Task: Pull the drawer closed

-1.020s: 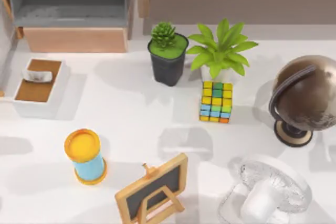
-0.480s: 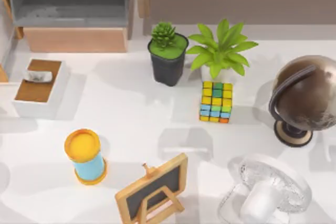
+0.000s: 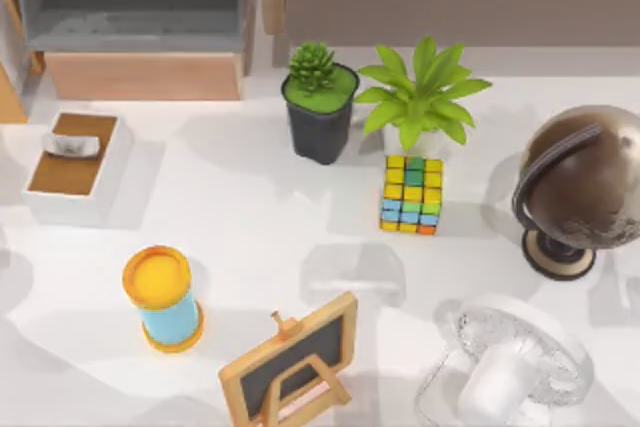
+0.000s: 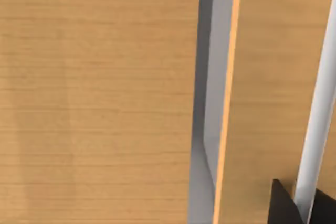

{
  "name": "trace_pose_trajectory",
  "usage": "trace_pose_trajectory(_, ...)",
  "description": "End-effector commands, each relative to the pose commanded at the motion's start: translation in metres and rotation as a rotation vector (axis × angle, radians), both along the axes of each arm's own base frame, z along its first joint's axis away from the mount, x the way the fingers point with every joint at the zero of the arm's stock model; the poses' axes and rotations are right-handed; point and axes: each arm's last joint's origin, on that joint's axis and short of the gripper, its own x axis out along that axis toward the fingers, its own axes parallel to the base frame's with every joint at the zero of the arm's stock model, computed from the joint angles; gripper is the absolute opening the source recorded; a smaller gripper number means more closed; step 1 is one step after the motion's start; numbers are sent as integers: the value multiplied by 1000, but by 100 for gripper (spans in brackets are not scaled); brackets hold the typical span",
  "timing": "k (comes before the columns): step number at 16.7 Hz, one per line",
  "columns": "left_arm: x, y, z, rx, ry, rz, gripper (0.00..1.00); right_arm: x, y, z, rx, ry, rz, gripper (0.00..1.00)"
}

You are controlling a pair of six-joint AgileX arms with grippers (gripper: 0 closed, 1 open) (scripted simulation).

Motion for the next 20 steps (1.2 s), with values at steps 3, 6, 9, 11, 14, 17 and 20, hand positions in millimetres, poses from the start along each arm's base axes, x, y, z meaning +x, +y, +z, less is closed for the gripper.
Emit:
trace_pose_trajectory(3,11,-1,2,3,-4,1,0,0,0,0,0,0,0,100)
trace_pose_trajectory(6,9,-1,1,1,-1,2,0,0,0,0,0,0,0,100)
trace_pose_trajectory(9,19,-1,0,2,0,-1,0,0,0,0,0,0,0,100)
trace_pose_trajectory(11,36,0,1,5,-5,-1,0,0,0,0,0,0,0,100)
trace_pose_trajectory(14,63,0,2,6,-9,2,0,0,0,0,0,0,0,100)
trace_pose_trajectory(17,73,-2,1,1,-1,2,0,0,0,0,0,0,0,100)
trace_pose_trajectory(20,73,-2,1,1,-1,2,0,0,0,0,0,0,0,100)
